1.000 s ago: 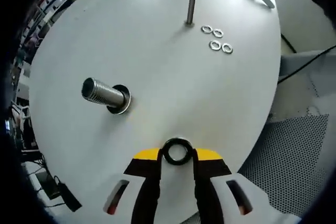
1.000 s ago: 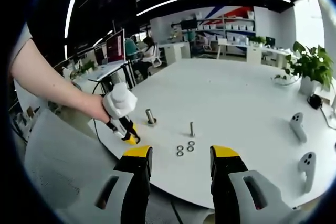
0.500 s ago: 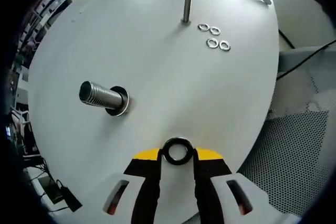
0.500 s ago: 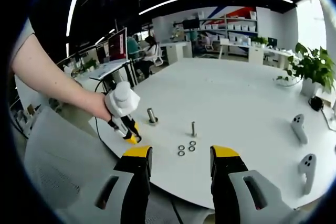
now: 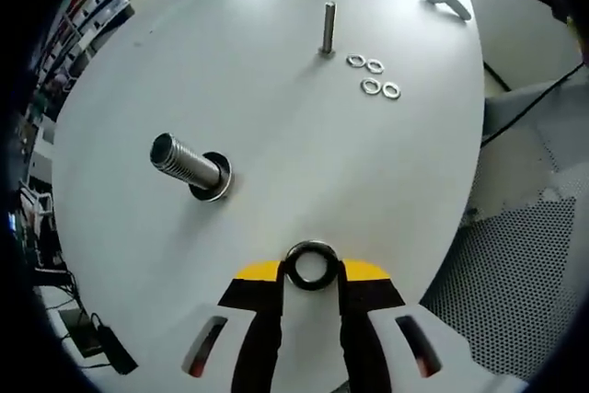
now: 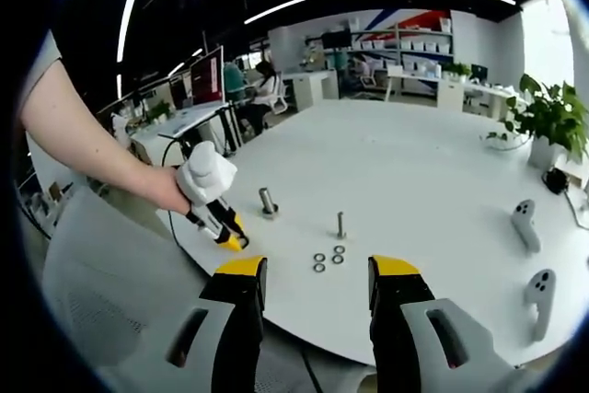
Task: Place the washer onto the threaded stud by aligning its center hole with the stud, sliding it down to the base, and recovering from edge contact or off-axis alignment until the washer reaches the visible bottom stop.
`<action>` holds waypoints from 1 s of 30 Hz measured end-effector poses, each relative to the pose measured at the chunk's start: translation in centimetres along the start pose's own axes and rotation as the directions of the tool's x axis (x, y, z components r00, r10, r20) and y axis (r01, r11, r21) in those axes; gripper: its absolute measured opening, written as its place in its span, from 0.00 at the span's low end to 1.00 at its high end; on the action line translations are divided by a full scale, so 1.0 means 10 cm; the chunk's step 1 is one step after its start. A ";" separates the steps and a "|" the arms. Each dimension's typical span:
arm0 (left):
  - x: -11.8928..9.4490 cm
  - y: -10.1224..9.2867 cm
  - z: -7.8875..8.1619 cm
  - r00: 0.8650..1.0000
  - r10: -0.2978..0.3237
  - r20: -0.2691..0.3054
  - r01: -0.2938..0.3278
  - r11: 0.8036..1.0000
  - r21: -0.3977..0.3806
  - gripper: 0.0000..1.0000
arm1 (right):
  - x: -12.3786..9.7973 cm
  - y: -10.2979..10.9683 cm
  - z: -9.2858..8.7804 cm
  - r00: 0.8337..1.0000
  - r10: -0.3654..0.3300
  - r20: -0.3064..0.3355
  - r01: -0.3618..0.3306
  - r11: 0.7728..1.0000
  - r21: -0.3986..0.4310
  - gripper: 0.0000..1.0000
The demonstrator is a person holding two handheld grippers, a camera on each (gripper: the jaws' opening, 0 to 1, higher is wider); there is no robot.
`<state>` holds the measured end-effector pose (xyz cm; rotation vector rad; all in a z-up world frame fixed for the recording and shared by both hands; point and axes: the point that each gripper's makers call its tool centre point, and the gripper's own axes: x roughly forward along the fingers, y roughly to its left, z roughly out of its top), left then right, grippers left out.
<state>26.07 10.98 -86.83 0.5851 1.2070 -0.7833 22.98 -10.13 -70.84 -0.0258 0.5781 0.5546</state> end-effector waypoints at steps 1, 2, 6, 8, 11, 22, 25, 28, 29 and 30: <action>0.00 0.00 0.00 1.000 0.001 -0.002 -0.001 1.000 0.004 0.20 | 0.00 0.00 -0.01 1.000 0.001 -0.002 -0.001 1.000 -0.001 0.46; 0.00 0.00 0.00 1.000 0.003 -0.004 -0.002 1.000 0.014 0.20 | 0.01 0.00 -0.01 1.000 0.002 -0.005 -0.002 1.000 -0.002 0.46; 0.00 0.00 0.01 1.000 -0.005 0.010 0.004 0.999 0.054 0.20 | 0.01 0.01 -0.02 1.000 0.002 -0.009 -0.002 1.000 -0.002 0.46; -0.01 0.00 0.01 1.000 -0.008 0.011 0.008 0.999 0.054 0.20 | 0.00 0.00 -0.02 1.000 -0.001 -0.007 0.001 1.000 0.005 0.46; -0.01 0.03 0.02 1.000 -0.005 0.014 0.005 0.999 0.038 0.20 | 0.00 0.00 -0.02 1.000 -0.003 -0.007 0.004 1.000 0.009 0.46; -0.04 0.09 -0.04 1.000 -0.004 -0.005 0.004 0.999 0.037 0.19 | 0.01 0.00 -0.03 1.000 -0.002 -0.011 0.003 1.000 0.005 0.46; -0.08 0.14 -0.04 1.000 0.002 0.004 -0.002 0.999 0.035 0.19 | 0.01 -0.01 -0.02 1.000 -0.004 -0.007 0.004 1.000 0.008 0.46; -0.13 0.19 -0.01 1.000 0.016 0.014 -0.017 0.999 0.048 0.19 | 0.01 0.00 -0.02 1.000 -0.001 -0.006 0.001 1.000 0.010 0.46; -0.15 0.23 0.01 0.999 0.026 0.019 -0.027 0.998 0.055 0.19 | 0.01 0.00 -0.02 1.000 0.001 -0.011 -0.001 1.000 0.009 0.46; -0.17 0.25 0.02 0.999 0.029 0.025 -0.031 0.998 0.057 0.19 | 0.01 0.01 -0.02 1.000 0.002 -0.013 -0.002 1.000 0.009 0.46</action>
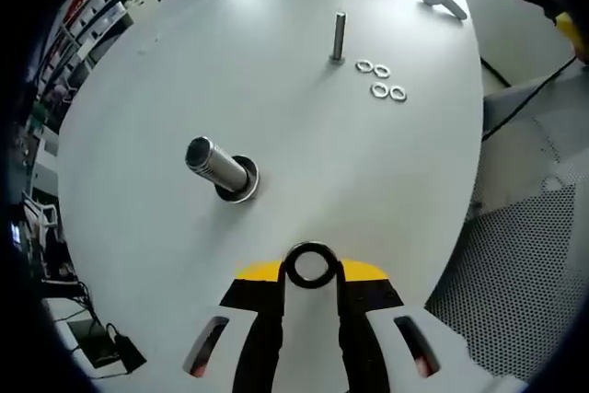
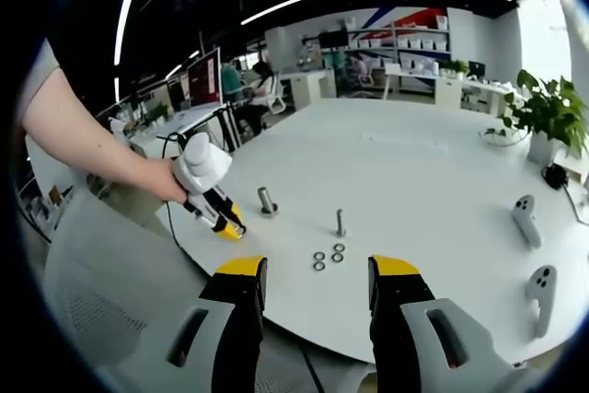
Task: Place the washer onto the threaded stud by aligning its center hole with the stud, sliding it down to the base, and recovering from edge contact or off-axis alignment until the washer reaches the visible bottom stop.
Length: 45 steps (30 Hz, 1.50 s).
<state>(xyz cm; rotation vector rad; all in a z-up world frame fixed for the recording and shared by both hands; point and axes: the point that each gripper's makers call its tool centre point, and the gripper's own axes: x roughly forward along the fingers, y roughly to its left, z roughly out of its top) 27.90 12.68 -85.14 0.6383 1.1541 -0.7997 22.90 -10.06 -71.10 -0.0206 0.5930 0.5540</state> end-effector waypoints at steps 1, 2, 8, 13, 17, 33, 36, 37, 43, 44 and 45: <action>-0.02 0.03 0.03 1.000 0.005 0.009 -0.005 1.000 0.000 0.19 | 0.00 0.00 0.00 1.000 0.000 0.000 0.000 1.000 -0.002 0.46; -0.05 0.05 0.05 1.000 0.008 0.019 -0.008 1.000 0.002 0.19 | 0.00 0.00 0.00 1.000 0.001 0.002 -0.001 1.000 -0.002 0.46; -0.19 0.18 0.20 0.998 0.033 0.046 -0.035 0.998 0.050 0.19 | 0.00 0.00 0.00 1.000 0.003 0.003 -0.003 1.000 0.001 0.46; -0.31 0.27 0.31 0.997 0.049 0.062 -0.054 0.995 0.079 0.19 | 0.00 0.00 0.00 1.000 0.004 0.003 -0.004 1.000 0.001 0.46; -0.37 0.31 0.40 0.995 0.059 0.083 -0.068 0.991 0.111 0.19 | 0.00 0.00 0.01 1.000 0.002 0.006 -0.002 1.000 0.005 0.46; -0.40 0.34 0.66 0.993 0.069 0.096 -0.088 0.974 0.209 0.19 | -0.01 -0.01 0.01 1.000 0.000 0.008 0.000 1.000 0.010 0.46; -0.39 0.38 0.67 0.993 0.076 0.090 -0.093 0.972 0.214 0.19 | 0.00 -0.01 0.01 1.000 0.000 0.009 0.000 1.000 0.011 0.46; -0.40 0.38 0.68 0.993 0.076 0.090 -0.094 0.972 0.214 0.19 | 0.00 -0.01 0.01 1.000 0.000 0.009 0.000 1.000 0.010 0.46; -0.37 0.43 0.68 0.994 0.078 0.076 -0.094 0.967 0.238 0.19 | 0.00 -0.02 0.01 1.000 -0.004 0.010 0.004 1.000 0.016 0.46; -0.36 0.44 0.68 0.994 0.077 0.072 -0.092 0.967 0.238 0.19 | 0.00 -0.02 0.01 1.000 -0.004 0.009 0.004 1.000 0.017 0.46; -0.36 0.45 0.68 0.994 0.077 0.071 -0.092 0.967 0.239 0.19 | 0.00 -0.02 0.01 1.000 -0.004 0.009 0.004 1.000 0.016 0.46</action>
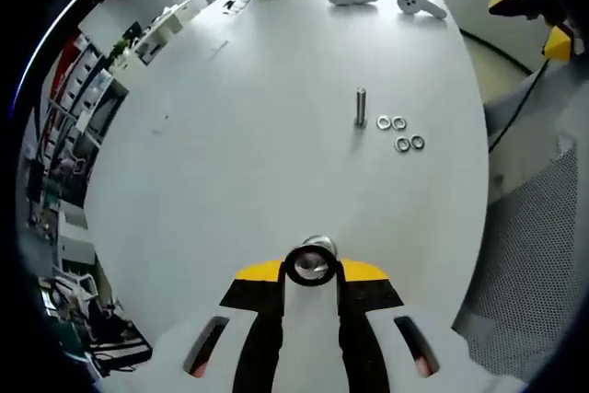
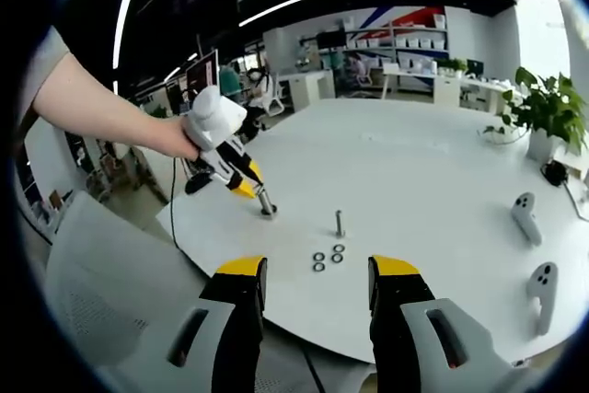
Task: Place the washer onto the threaded stud by aligning its center hole with the stud, sliding it down to the base, and recovering from edge contact or off-axis alignment until the washer reaches the visible bottom stop.
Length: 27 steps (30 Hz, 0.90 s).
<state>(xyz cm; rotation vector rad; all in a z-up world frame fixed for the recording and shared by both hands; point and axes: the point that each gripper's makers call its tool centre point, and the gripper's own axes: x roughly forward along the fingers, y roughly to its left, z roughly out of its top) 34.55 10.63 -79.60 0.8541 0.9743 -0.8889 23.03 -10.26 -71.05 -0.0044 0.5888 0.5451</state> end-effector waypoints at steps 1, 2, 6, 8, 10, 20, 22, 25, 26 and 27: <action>0.00 0.01 0.00 1.000 0.000 0.000 0.000 1.000 0.001 0.19 | 0.00 0.00 0.00 1.000 0.000 0.000 0.000 1.000 -0.001 0.46; 0.01 0.02 0.01 1.000 -0.001 0.000 0.001 1.000 0.003 0.19 | 0.00 0.00 0.00 1.000 -0.001 0.000 0.001 1.000 0.000 0.46; 0.06 0.02 0.02 1.000 -0.013 -0.015 0.013 1.000 0.027 0.19 | 0.00 -0.01 0.00 1.000 -0.006 0.000 0.006 1.000 0.003 0.46; 0.08 0.01 0.00 0.999 -0.022 -0.026 0.023 0.999 0.037 0.19 | 0.00 -0.02 0.00 1.000 -0.007 -0.001 0.007 1.000 0.005 0.46; 0.09 0.01 0.01 0.999 -0.032 -0.030 0.033 0.999 0.035 0.19 | 0.00 -0.02 0.00 1.000 -0.008 -0.001 0.008 1.000 0.006 0.46; 0.20 0.01 -0.03 0.997 -0.055 -0.056 0.058 0.997 0.059 0.19 | 0.00 -0.02 -0.02 1.000 -0.011 -0.008 0.011 1.000 0.007 0.46; 0.22 -0.01 -0.03 0.996 -0.058 -0.062 0.062 0.996 0.068 0.19 | 0.00 -0.03 -0.02 1.000 -0.012 -0.011 0.012 1.000 0.008 0.46; 0.25 -0.02 -0.03 0.996 -0.059 -0.071 0.065 0.994 0.085 0.19 | 0.00 -0.03 -0.04 1.000 -0.016 -0.020 0.016 1.000 0.009 0.46; 0.26 -0.02 -0.03 0.995 -0.061 -0.074 0.067 0.994 0.085 0.19 | 0.00 -0.04 -0.04 1.000 -0.016 -0.020 0.016 1.000 0.009 0.46; 0.27 -0.02 -0.04 0.995 -0.062 -0.077 0.069 0.994 0.086 0.19 | 0.00 -0.04 -0.04 1.000 -0.016 -0.018 0.016 1.000 0.009 0.46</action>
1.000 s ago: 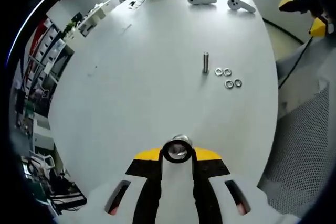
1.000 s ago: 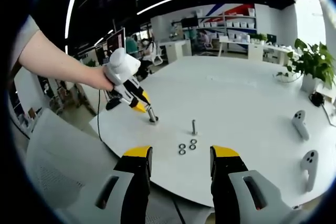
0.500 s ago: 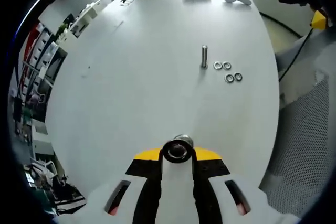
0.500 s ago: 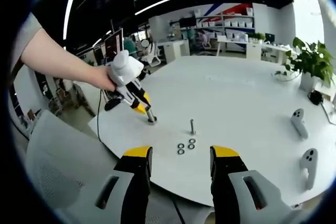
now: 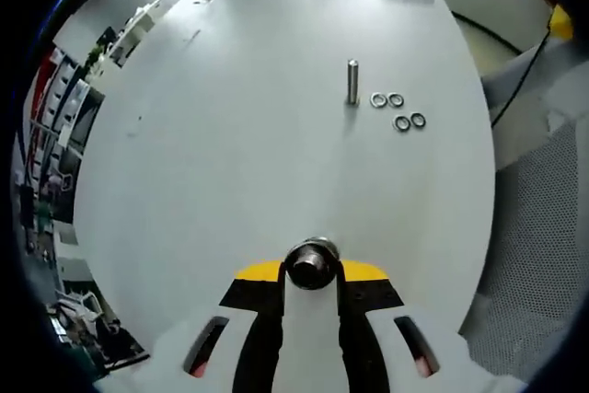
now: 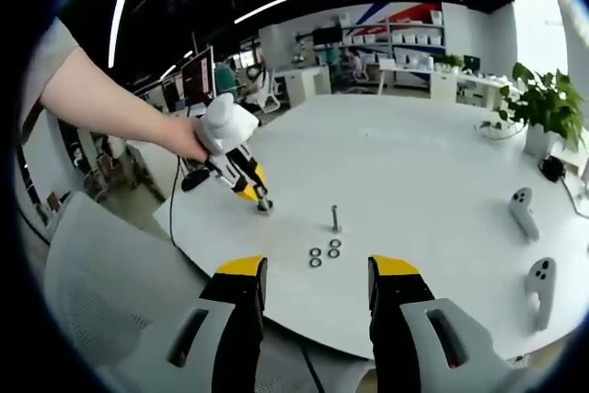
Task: Place the washer onto the threaded stud by aligning its center hole with the stud, sliding it down to the base, and recovering from edge contact or off-axis alignment until the washer reaches the visible bottom stop.
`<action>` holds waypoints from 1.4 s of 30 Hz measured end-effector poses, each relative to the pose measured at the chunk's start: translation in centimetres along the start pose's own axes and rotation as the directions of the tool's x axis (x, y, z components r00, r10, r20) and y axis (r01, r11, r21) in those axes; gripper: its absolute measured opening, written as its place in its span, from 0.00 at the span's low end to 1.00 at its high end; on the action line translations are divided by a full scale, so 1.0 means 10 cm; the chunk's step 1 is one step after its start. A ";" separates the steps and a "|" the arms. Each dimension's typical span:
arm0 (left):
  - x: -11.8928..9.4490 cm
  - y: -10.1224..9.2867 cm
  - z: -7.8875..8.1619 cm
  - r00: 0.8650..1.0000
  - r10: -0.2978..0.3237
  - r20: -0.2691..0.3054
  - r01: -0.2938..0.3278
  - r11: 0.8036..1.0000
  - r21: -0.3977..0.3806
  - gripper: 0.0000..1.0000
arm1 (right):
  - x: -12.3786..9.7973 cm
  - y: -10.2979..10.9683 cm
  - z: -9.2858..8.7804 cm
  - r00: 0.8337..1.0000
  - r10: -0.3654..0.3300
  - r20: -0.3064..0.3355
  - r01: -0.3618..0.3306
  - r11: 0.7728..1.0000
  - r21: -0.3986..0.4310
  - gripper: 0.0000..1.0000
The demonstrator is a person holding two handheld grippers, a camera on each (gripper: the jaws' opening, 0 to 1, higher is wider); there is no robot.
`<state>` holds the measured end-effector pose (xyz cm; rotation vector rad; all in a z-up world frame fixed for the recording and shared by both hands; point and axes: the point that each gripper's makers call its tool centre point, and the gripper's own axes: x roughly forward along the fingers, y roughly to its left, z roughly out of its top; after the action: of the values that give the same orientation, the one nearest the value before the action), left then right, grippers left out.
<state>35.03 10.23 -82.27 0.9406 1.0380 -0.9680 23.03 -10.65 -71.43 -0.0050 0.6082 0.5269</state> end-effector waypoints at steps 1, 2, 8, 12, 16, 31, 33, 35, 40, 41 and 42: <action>0.03 0.00 -0.01 1.000 -0.001 -0.002 0.001 1.000 0.001 0.19 | 0.00 0.00 0.00 1.000 -0.001 0.000 0.001 1.000 -0.001 0.46; 0.04 0.00 -0.01 1.000 -0.003 -0.003 0.003 1.000 -0.001 0.19 | 0.00 0.00 0.00 1.000 -0.001 -0.001 0.001 1.000 -0.001 0.46; 0.12 0.00 -0.03 1.000 -0.013 -0.008 0.013 1.000 -0.009 0.19 | 0.00 -0.01 -0.01 1.000 -0.003 -0.004 0.003 1.000 0.007 0.46; 0.17 -0.02 -0.04 1.000 -0.019 -0.017 0.019 1.000 -0.019 0.19 | 0.00 -0.01 -0.01 1.000 -0.003 -0.007 0.003 1.000 0.004 0.46; 0.22 -0.02 -0.05 0.999 -0.026 -0.025 0.025 1.000 -0.019 0.19 | 0.00 -0.01 -0.01 1.000 -0.003 -0.008 0.003 1.000 0.002 0.46; 0.26 -0.02 -0.06 0.999 -0.023 -0.028 0.021 0.998 -0.057 0.20 | 0.00 -0.03 -0.02 1.000 -0.009 -0.006 0.009 1.000 0.007 0.46; 0.26 -0.02 -0.06 0.999 -0.021 -0.032 0.018 0.997 -0.069 0.20 | 0.00 -0.02 -0.02 1.000 -0.009 -0.008 0.009 1.000 0.004 0.46; 0.26 -0.02 -0.07 0.999 -0.021 -0.032 0.018 0.997 -0.079 0.21 | 0.00 -0.02 -0.02 1.000 -0.010 -0.009 0.010 1.000 0.002 0.46; 0.22 -0.04 -0.13 0.999 -0.008 -0.047 0.003 0.995 -0.098 0.24 | 0.00 -0.04 -0.04 1.000 -0.021 -0.024 0.020 1.000 -0.008 0.46; 0.20 -0.04 -0.13 0.999 -0.005 -0.044 0.000 0.995 -0.098 0.25 | 0.00 -0.04 -0.05 1.000 -0.020 -0.024 0.020 1.000 -0.010 0.46; 0.19 -0.05 -0.13 0.999 -0.002 -0.041 -0.002 0.995 -0.100 0.25 | 0.00 -0.04 -0.04 1.000 -0.019 -0.024 0.019 1.000 -0.012 0.46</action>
<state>34.61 10.92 -84.48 0.8807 1.1105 -0.8922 22.96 -11.02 -71.86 -0.0280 0.6286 0.5125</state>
